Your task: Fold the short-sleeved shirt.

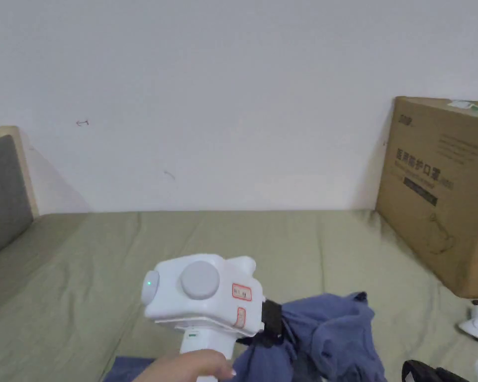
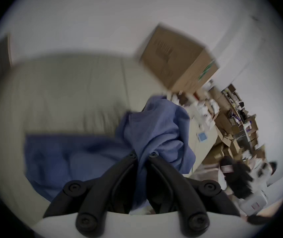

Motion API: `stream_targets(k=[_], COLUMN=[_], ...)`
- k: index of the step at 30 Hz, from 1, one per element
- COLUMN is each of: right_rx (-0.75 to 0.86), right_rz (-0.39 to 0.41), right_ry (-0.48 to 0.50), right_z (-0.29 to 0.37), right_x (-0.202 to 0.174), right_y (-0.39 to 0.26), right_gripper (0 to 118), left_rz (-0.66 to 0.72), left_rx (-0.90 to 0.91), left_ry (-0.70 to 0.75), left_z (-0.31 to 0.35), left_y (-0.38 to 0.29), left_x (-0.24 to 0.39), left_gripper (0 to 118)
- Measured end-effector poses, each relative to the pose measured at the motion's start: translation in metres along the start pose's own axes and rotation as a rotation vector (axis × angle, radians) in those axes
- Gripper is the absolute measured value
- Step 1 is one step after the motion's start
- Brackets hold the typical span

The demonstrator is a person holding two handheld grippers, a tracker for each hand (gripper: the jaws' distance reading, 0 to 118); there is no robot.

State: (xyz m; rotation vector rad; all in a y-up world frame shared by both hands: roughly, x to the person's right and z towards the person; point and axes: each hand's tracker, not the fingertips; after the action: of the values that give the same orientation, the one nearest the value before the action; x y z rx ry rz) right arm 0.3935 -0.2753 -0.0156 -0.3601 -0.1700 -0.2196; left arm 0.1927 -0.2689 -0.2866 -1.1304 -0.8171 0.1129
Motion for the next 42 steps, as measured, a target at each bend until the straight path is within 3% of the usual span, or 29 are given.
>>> stream_targets(k=[3,7,9,10,11,16,19,22,24,25,28,35,37,40,42], right_rx=[-0.034,-0.085,-0.101,-0.106,-0.108,-0.093,-0.046,0.048,0.113,0.135,0.203,0.214,0.186,0.138,0.090], right_rz=[-0.028,-0.022,-0.023,-0.024,-0.024,-0.015,-0.009,-0.006,0.001,0.006,0.012,-0.016,-0.028,-0.050,-0.027], right_ry=[-0.004,-0.020,-0.015,-0.010,-0.007,0.016,0.014,0.028,0.025,0.018,-0.007,-0.017,-0.020,-0.013,-0.013], right_z=[0.003,0.003,0.001,0.000,-0.002,-0.008,-0.005,0.004,0.009,0.010,0.012,-0.001,-0.008,-0.020,-0.032], right_x=[0.013,0.017,0.016,0.015,0.014,0.002,-0.008,-0.016,-0.022,-0.024,-0.031,-0.035,-0.032,-0.029,-0.028], right_y=[-0.013,-0.026,-0.028,-0.029,-0.029,-0.023,-0.016,-0.009,-0.006,-0.004,0.003,0.015,0.013,0.010,0.008], right_gripper=[1,1,1,1,1,1,1,1,1,1,1,1,1,1,1], left_rz=[0.155,0.281,0.313,0.336,0.349,0.350,0.256,0.081,-0.051,-0.107,-0.192,-0.125,-0.088,-0.041,0.017], left_rx=[-0.138,-0.197,-0.188,-0.157,-0.131,0.038,0.334,0.746,0.921,0.945,0.977,0.839,0.828,0.639,0.393], left_ry=[0.044,0.112,0.090,0.071,0.078,0.039,0.040,0.151,0.274,0.339,0.516,0.377,0.420,0.420,0.400], left_z=[-0.067,-0.097,-0.091,-0.083,-0.071,0.006,0.073,0.135,0.154,0.160,0.161,0.153,0.151,0.139,0.117], left_y=[-0.027,-0.049,-0.049,-0.046,-0.044,-0.028,-0.047,-0.094,-0.130,-0.141,-0.161,-0.151,-0.130,-0.075,-0.032], left_x=[-0.032,-0.056,-0.065,-0.069,-0.071,-0.075,-0.069,-0.060,-0.051,-0.046,-0.038,-0.065,-0.087,-0.135,-0.177], left_gripper=[6,31,89,105,108,107,103,73,30,0,0,0,0,0,0])
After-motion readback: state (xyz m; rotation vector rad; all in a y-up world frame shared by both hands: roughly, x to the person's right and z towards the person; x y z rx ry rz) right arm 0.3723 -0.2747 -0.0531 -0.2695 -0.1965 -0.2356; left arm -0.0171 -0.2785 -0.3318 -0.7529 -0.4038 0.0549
